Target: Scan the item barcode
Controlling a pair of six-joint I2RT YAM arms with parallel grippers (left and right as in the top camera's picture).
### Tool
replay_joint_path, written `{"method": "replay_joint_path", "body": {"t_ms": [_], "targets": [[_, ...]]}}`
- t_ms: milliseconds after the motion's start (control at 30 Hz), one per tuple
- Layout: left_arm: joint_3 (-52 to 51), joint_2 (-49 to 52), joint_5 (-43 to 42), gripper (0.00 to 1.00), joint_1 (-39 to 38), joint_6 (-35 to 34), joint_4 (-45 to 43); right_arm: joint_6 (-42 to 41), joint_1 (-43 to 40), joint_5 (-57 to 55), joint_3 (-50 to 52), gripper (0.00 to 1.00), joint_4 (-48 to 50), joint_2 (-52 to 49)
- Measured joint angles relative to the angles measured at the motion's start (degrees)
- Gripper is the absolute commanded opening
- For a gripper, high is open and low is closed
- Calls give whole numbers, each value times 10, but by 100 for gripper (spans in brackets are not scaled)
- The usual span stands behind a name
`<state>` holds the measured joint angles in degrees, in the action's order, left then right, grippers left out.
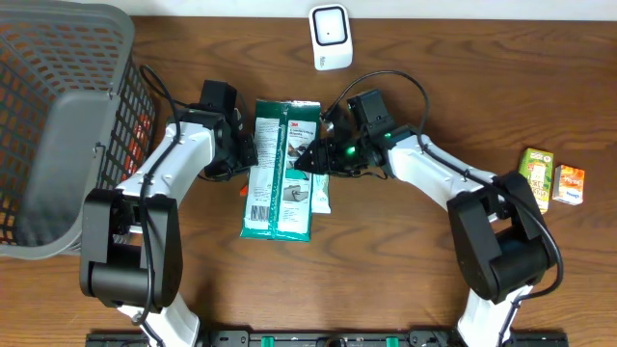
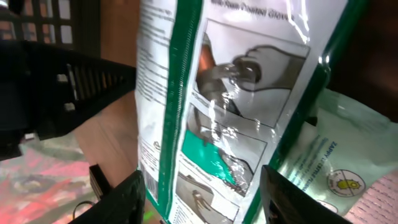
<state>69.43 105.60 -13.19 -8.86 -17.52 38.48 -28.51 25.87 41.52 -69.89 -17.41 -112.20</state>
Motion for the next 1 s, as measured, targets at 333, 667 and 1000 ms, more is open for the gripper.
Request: {"method": "replay_joint_path", "body": {"t_ms": [333,667,1000], "targets": [[0,0,0,10,0,0,-2,0,0,-139,0,68,43,3],[0,0,0,11,0,0,-2,0,1,-143,0,71,96,-20],[0,0,0,11,0,0,-2,0,6,-136,0,66,114,-30]]}}
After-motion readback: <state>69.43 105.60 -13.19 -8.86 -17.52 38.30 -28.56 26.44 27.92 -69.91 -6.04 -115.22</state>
